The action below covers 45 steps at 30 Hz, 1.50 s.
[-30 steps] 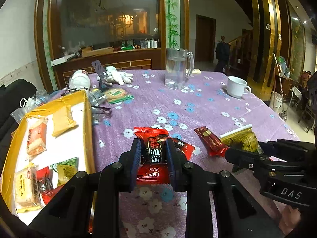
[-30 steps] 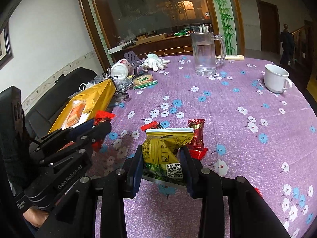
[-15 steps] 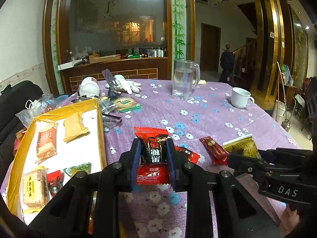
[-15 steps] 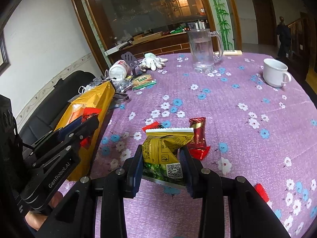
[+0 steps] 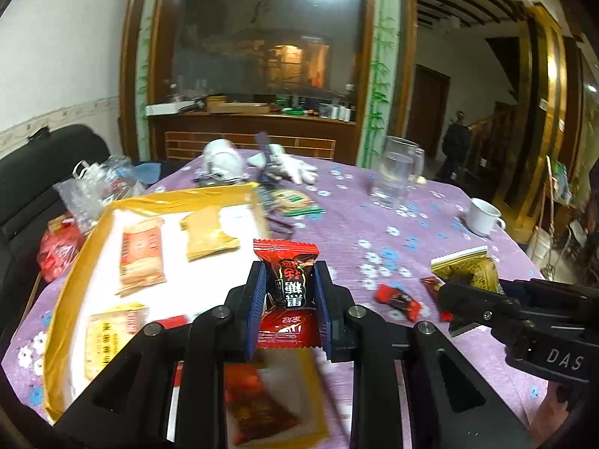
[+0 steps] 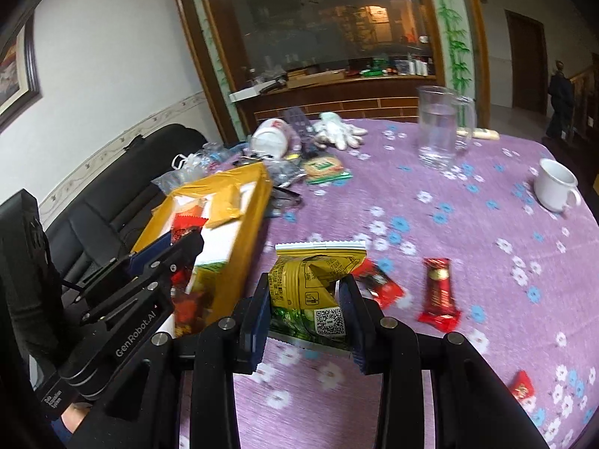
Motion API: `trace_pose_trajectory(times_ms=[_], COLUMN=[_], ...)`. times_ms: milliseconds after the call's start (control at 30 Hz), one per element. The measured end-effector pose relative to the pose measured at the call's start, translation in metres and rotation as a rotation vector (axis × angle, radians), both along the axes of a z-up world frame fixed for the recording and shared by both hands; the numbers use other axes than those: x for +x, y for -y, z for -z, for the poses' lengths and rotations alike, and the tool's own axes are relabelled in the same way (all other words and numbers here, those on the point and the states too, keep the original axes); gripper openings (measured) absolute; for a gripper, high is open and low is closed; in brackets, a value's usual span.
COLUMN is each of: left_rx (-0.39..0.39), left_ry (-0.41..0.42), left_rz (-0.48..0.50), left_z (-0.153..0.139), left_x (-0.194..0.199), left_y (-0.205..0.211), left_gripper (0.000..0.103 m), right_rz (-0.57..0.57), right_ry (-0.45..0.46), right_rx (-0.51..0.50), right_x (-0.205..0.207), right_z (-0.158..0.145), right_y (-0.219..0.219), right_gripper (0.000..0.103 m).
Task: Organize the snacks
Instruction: 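Carry the red candy with the left tool while the right tool carries the packet to the box, then lower both items into the white box and open both tools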
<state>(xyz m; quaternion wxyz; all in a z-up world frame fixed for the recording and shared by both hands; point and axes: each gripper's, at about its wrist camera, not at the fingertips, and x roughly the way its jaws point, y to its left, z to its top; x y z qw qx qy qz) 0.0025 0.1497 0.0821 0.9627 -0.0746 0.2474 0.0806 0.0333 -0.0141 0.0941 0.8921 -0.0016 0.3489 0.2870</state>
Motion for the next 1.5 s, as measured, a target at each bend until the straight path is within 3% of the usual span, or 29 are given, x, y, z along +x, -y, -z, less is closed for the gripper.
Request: trace_pose_trajectory(times_ms=[333,700,967,1233,1333,1400,1500], left_rx=[-0.147,-0.208,-0.209,-0.220,-0.213,-0.198,-0.168], left_ry=[-0.081,-0.129,-0.167,-0.171,-0.145,-0.120,-0.093], left_rz=[-0.157,-0.304,-0.324,-0.323,-0.320,-0.321,-0.320], left_z=[0.024,0.040,0.047,0.047,0.043,0.040,0.036], left_x=[-0.005,-0.007,-0.002,0.000,-0.003,-0.006,-0.009], left_y=[-0.081,-0.110,-0.113,-0.115,-0.113,-0.109,-0.104], left_gripper=[0.023,0.023,0.023,0.025,0.033,0.045,0.046], right_rz=[-0.082,-0.179,-0.197,-0.200,-0.209,-0.213,-0.212], right_ry=[-0.035,-0.093,-0.133,-0.123,-0.101,-0.072,-0.037], right_rx=[-0.031,-0.093,-0.098,-0.090,-0.069,-0.059,-0.042], right_x=[0.009,0.011,0.018,0.014,0.009,0.003,-0.003], right_z=[0.004,0.036,0.055,0.050,0.040,0.031,0.019], right_y=[-0.080,-0.154,-0.160,-0.156,-0.148,-0.141,-0.126], right_gripper=[0.036,0.036,0.037,0.039,0.039,0.039,0.039])
